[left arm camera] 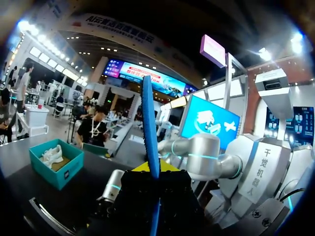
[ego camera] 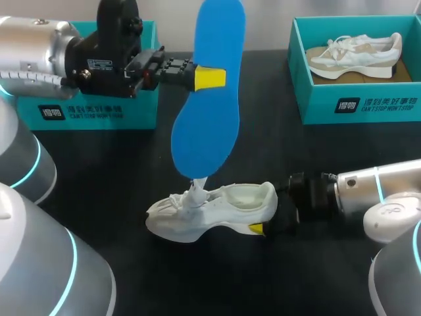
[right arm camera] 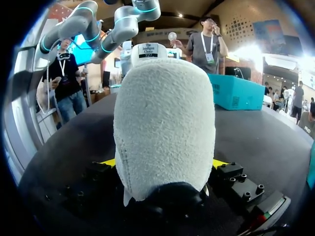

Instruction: Take the shoe out of the shoebox, open the shoe tongue, remove and reinsert the insole, then place the shoe into the shoebox

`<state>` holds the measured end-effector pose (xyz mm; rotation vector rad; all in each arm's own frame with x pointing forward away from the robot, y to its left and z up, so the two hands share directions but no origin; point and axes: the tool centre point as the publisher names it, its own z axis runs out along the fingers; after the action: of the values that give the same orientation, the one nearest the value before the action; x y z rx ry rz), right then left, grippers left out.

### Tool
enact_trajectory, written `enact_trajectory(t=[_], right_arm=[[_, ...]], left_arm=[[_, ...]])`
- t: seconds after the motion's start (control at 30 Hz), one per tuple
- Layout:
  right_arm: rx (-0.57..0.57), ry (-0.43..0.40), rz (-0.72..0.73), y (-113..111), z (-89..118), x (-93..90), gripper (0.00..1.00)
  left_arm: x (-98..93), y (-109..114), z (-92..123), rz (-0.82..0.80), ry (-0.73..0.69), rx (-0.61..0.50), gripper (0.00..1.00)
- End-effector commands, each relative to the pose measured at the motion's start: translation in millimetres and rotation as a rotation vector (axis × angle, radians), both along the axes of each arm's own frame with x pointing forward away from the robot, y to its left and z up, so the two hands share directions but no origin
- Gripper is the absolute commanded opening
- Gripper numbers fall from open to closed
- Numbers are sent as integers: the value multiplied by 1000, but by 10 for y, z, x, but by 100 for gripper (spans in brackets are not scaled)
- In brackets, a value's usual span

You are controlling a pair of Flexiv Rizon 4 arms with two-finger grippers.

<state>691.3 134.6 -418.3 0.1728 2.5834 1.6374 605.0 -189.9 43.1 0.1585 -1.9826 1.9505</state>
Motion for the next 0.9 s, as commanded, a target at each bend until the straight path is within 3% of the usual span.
enact_trajectory(t=[0.03, 0.33, 0.57, 0.9], right_arm=[[-77, 12, 1, -59, 116, -45, 100], [-241, 45, -2, -207, 250, -76, 100], [-494, 109, -21, -352, 385, -131, 100], [-800, 128, -31, -333, 586, -126, 100]], left_arm=[[3, -3, 2, -1, 0, 2, 0], [3, -3, 2, -1, 0, 2, 0], [3, -3, 2, -1, 0, 2, 0], [3, -3, 2, -1, 0, 2, 0]])
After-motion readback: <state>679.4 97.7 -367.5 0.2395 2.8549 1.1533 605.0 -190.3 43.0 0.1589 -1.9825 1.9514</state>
